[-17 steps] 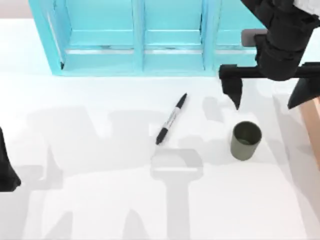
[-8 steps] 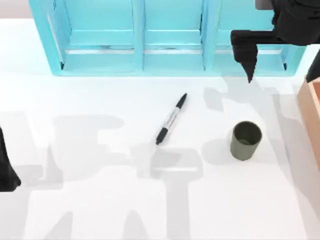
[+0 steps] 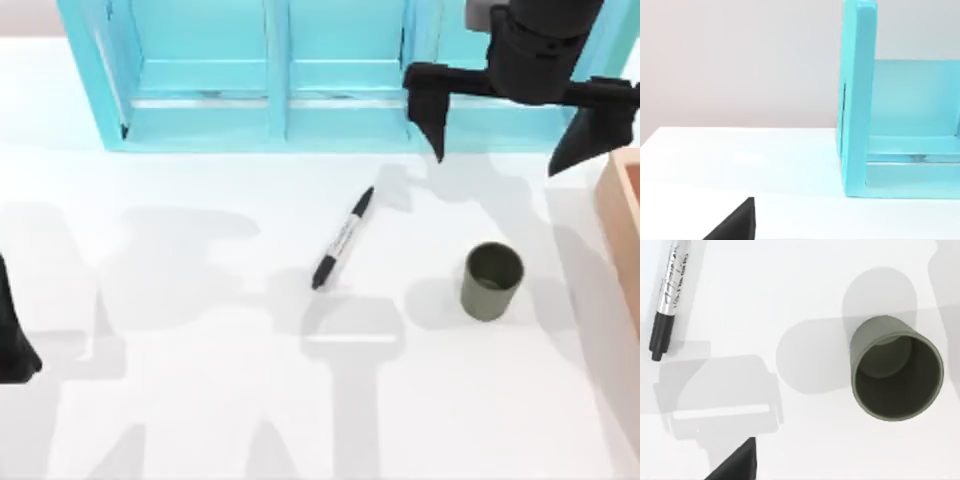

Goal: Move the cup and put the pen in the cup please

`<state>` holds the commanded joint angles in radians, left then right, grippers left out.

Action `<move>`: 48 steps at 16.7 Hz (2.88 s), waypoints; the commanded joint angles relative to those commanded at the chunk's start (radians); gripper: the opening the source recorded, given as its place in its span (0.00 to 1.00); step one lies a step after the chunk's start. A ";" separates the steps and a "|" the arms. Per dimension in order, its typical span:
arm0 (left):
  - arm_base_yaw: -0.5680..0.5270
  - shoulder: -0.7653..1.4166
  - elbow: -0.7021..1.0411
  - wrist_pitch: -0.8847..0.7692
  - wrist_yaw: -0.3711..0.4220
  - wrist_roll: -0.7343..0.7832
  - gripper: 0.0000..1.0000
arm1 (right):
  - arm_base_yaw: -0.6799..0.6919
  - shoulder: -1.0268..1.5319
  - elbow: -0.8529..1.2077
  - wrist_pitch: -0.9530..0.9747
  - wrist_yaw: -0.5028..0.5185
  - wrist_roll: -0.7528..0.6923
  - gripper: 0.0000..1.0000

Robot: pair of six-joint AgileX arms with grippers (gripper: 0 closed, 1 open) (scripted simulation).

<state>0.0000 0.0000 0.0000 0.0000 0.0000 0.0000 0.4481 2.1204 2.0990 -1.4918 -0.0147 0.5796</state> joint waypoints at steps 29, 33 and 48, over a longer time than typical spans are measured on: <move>0.000 0.000 0.000 0.000 0.000 0.000 1.00 | 0.150 0.415 -0.080 0.615 -0.083 0.504 0.92; 0.000 0.000 0.000 0.000 0.000 0.000 1.00 | 0.150 0.415 -0.080 0.615 -0.083 0.504 0.62; 0.000 0.000 0.000 0.000 0.000 0.000 1.00 | 0.150 0.415 -0.080 0.615 -0.083 0.504 0.00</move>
<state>0.0000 0.0000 0.0000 0.0000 0.0000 0.0000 0.5984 2.5358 2.0187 -0.8767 -0.0980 1.0834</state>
